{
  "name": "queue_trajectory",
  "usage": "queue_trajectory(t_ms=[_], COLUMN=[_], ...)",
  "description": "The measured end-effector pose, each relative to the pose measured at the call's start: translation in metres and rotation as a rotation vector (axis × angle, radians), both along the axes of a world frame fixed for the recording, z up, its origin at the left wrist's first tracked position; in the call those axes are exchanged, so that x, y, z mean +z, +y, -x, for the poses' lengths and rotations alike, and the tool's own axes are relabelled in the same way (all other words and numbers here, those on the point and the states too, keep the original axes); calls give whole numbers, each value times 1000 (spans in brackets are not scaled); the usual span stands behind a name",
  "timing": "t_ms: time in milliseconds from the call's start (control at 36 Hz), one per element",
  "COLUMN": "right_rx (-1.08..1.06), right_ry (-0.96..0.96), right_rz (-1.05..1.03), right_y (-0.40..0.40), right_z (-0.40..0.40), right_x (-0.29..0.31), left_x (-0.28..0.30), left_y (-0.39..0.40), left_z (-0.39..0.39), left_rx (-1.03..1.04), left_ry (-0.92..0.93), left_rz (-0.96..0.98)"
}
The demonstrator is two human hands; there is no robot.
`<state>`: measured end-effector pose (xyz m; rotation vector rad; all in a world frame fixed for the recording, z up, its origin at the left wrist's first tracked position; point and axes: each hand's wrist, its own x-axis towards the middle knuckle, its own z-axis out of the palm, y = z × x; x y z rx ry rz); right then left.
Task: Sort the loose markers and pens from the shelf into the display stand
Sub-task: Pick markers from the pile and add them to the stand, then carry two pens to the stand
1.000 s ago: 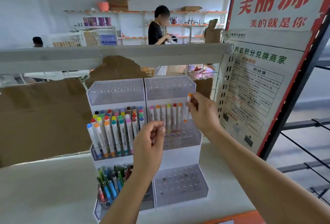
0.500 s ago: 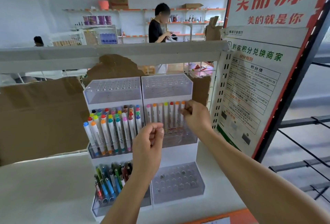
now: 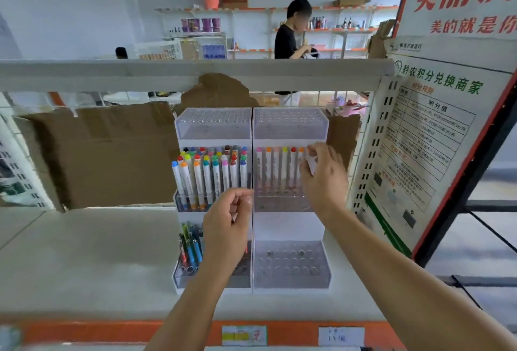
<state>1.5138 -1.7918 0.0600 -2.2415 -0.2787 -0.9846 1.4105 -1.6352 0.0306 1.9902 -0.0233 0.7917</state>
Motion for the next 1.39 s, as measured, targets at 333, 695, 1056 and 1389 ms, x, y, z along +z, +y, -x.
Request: queue_trajectory(t_ms=[333,695,1056,1389], right_rx=[429,725,886,977], right_ry=[-202,127,318,371], right_rz=[142,434,759,944], right_y=[97,236,378,506], right_z=[62,147,217,246], right_x=[-3,-38,-42,-71], left_x=[-4,-18,-37,-41], left_y=[65,204,340,425], left_z=[55,166,277,324], left_rx=[260,578,684,751], left_ry=[74,360,808,1051], left_rz=[13,-91,-322,-314])
